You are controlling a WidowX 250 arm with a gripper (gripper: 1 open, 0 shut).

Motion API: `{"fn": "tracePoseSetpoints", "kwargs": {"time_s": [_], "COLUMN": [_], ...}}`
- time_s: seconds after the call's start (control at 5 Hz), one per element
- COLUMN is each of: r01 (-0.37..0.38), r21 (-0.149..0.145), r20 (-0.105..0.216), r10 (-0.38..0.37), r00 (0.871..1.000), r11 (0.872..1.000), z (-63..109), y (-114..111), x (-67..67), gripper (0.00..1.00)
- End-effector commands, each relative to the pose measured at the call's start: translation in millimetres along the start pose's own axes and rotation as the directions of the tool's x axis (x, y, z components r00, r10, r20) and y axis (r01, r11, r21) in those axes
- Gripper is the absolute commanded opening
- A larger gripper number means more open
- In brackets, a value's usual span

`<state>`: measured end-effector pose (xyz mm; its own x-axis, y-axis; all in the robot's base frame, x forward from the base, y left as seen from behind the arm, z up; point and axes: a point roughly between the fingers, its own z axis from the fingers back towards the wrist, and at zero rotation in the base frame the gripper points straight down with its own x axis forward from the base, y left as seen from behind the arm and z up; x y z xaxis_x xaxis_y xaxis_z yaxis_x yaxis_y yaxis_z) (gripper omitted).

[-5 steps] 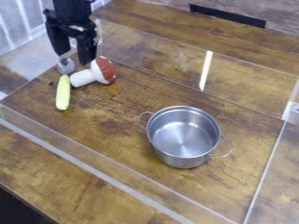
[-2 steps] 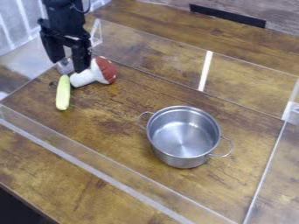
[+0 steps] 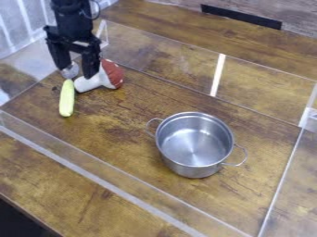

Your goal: Move the green spoon to the left

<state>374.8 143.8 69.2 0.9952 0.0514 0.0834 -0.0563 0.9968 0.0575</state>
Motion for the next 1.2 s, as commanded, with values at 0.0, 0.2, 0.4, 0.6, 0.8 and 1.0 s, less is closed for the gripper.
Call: {"fn": "tracePoseSetpoints", "kwargs": {"time_s": [0.0, 0.2, 0.4, 0.6, 0.8, 1.0], "r01": [-0.057, -0.14, -0.225, -0.295, -0.341, -0.246], "r21": [0.024, 0.028, 0.033, 0.04, 0.041, 0.03], "r20": [0.052, 0.043, 0.033, 0.025, 0.016, 0.01], "r10": [0.055, 0.139, 0.224, 0.294, 0.341, 0.246], "r00": [0.997, 0.989, 0.974, 0.955, 0.94, 0.969], "r11": [0.998, 0.99, 0.974, 0.955, 0.939, 0.969], "z": [20.0, 21.1, 21.7, 17.7, 12.6, 14.2], "y": [15.7, 22.3, 27.3, 28.2, 28.7, 20.0], "x": [7.7, 12.1, 16.7, 14.3, 13.1, 17.1], "gripper": [1.0, 1.0, 0.0, 0.0, 1.0, 1.0]}}
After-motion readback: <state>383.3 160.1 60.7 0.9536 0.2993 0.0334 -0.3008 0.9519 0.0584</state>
